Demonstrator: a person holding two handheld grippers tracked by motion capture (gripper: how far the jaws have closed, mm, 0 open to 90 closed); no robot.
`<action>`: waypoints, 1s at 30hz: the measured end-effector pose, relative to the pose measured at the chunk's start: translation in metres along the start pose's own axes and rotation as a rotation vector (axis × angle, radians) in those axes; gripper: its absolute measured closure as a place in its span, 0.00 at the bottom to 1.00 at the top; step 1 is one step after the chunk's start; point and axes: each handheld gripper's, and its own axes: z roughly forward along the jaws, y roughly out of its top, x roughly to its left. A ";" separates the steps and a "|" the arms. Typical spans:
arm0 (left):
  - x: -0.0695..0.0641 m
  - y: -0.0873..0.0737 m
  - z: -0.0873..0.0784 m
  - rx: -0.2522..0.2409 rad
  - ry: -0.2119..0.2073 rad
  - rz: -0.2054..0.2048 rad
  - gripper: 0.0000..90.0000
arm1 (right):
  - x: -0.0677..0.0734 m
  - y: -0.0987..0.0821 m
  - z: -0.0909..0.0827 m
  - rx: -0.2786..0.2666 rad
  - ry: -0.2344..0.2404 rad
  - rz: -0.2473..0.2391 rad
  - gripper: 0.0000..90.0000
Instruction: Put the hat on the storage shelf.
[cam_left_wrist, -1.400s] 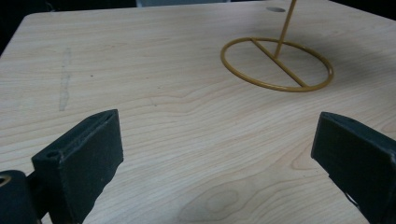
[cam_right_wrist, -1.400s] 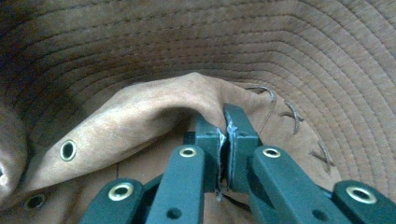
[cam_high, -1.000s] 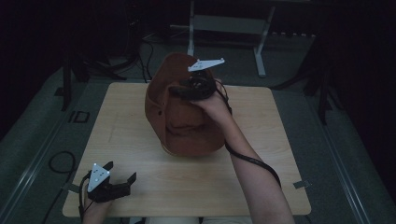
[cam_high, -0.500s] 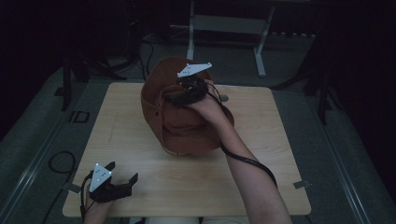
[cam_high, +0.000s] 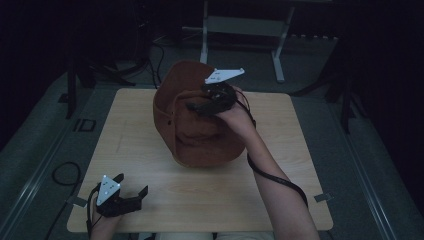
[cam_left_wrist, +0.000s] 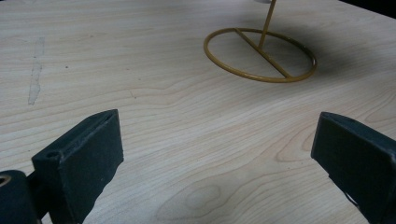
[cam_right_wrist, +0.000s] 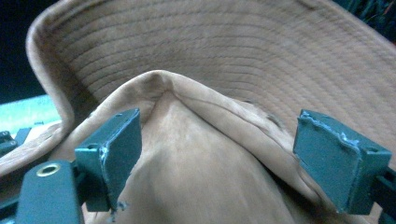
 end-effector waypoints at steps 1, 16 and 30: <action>0.000 0.000 0.000 -0.001 0.001 -0.004 0.03 | 0.000 -0.002 -0.005 -0.012 -0.005 0.003 0.17; -0.002 -0.001 0.002 0.006 0.001 -0.004 0.03 | -0.008 -0.053 -0.062 0.002 -0.032 0.053 0.17; -0.004 0.000 0.004 0.013 0.002 0.004 0.03 | -0.007 -0.118 -0.125 -0.026 -0.104 0.100 0.17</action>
